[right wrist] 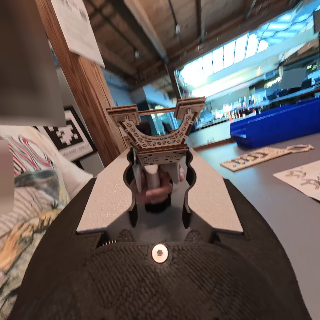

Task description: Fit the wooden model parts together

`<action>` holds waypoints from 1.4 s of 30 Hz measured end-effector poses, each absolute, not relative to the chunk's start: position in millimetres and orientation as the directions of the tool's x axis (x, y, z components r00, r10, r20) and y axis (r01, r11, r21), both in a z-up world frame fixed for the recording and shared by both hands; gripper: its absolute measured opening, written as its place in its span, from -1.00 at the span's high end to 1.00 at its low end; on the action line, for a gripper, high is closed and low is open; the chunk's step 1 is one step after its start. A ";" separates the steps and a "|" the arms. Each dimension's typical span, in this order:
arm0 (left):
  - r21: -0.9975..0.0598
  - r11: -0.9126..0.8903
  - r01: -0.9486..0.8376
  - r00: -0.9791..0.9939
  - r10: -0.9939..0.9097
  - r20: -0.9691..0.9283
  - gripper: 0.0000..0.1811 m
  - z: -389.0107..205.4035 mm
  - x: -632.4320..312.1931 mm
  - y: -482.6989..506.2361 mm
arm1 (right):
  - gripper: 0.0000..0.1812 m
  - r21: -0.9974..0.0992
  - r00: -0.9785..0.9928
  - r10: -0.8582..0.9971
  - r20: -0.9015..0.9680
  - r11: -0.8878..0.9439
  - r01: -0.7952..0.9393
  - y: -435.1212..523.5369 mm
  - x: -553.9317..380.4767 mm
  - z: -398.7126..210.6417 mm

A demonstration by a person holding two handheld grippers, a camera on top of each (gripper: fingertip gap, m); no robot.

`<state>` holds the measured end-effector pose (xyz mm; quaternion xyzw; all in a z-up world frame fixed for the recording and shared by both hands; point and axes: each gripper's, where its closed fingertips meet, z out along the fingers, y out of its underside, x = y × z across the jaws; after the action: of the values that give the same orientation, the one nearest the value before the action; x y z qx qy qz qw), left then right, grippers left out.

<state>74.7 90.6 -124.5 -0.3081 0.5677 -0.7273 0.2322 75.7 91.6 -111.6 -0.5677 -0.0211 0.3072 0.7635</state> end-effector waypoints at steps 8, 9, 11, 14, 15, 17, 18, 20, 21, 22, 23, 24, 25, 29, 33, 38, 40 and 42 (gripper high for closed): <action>-0.976 -0.013 -0.216 -0.755 -0.631 0.176 0.48 -170.4 60.7 92.7 | 0.31 -0.970 0.884 0.401 -0.241 -0.131 -0.205 88.3 64.8 -162.5; -0.971 0.040 -0.236 -0.762 -0.627 0.159 0.48 -177.1 58.0 93.0 | 0.31 -0.967 0.896 0.378 -0.231 -0.194 -0.168 88.1 65.6 -172.8; -0.959 0.139 -0.248 -0.768 -0.631 0.107 0.49 -187.8 54.8 95.2 | 0.31 -0.932 0.925 0.317 -0.210 -0.350 -0.092 86.2 69.2 -199.3; -0.943 0.185 -0.276 -0.794 -0.597 0.115 0.48 -195.4 49.9 91.1 | 0.24 -0.847 0.925 0.316 -0.209 -0.532 -0.010 79.7 60.2 -232.2; -0.934 0.195 -0.299 -0.797 -0.589 0.133 0.47 -199.4 48.7 90.4 | 0.24 -0.830 0.927 0.317 -0.203 -0.558 0.009 79.0 58.4 -237.8; -0.907 0.243 -0.344 -0.791 -0.595 0.140 0.47 -209.9 48.1 92.5 | 0.24 -0.807 0.937 0.292 -0.191 -0.590 0.019 78.7 60.1 -244.8; -0.892 0.274 -0.360 -0.789 -0.600 0.134 0.47 -215.6 47.4 94.2 | 0.24 -0.792 0.938 0.283 -0.200 -0.610 0.015 77.5 60.2 -248.5; -0.859 0.334 -0.389 -0.782 -0.612 0.116 0.48 -226.6 46.6 98.3 | 0.26 -0.769 0.939 0.262 -0.223 -0.639 -0.005 76.1 60.4 -253.6; -0.847 0.352 -0.398 -0.783 -0.611 0.115 0.48 -230.2 45.5 98.8 | 0.26 -0.769 0.940 0.253 -0.227 -0.639 -0.013 76.3 60.6 -253.3; -0.839 0.360 -0.408 -0.784 -0.610 0.119 0.50 -232.3 44.6 98.7 | 0.27 -0.766 0.942 0.246 -0.227 -0.643 -0.017 76.3 60.8 -253.7; -0.834 0.366 -0.413 -0.786 -0.606 0.124 0.50 -233.6 43.8 97.9 | 0.28 -0.765 0.945 0.237 -0.227 -0.644 -0.022 76.5 61.0 -253.8; -0.830 0.374 -0.413 -0.791 -0.599 0.125 0.50 -234.5 42.5 96.9 | 0.28 -0.763 0.946 0.230 -0.229 -0.646 -0.028 76.6 60.6 -253.8; -0.827 0.383 -0.411 -0.795 -0.595 0.120 0.50 -235.5 41.6 96.5 | 0.25 -0.761 0.945 0.227 -0.234 -0.648 -0.033 75.9 59.5 -253.3; -0.802 0.441 -0.402 -0.806 -0.586 0.082 0.51 -242.6 38.0 96.5 | 0.15 -0.737 0.942 0.229 -0.245 -0.675 -0.027 65.4 55.7 -252.3; -0.785 0.480 -0.391 -0.825 -0.561 0.068 0.53 -246.5 32.4 93.4 | 0.12 -0.726 0.945 0.235 -0.227 -0.687 -0.003 54.1 56.8 -252.9; -0.766 0.507 -0.395 -0.829 -0.557 0.059 0.55 -248.3 33.3 93.6 | 0.18 -0.717 0.951 0.207 -0.230 -0.697 -0.022 40.3 70.7 -252.6; -0.763 0.512 -0.395 -0.830 -0.554 0.058 0.56 -247.9 33.5 93.3 | 0.24 -0.709 0.939 0.232 -0.254 -0.705 -0.018 32.7 69.6 -251.8; -0.756 0.519 -0.400 -0.830 -0.555 0.058 0.55 -248.1 32.8 94.7 | 0.22 -0.698 0.934 0.253 -0.251 -0.716 0.007 23.0 70.9 -250.6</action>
<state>32.8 94.7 -248.1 -0.2754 0.8662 -0.4059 0.0955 70.9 23.0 -250.6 -0.9112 -0.0714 0.1666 0.3698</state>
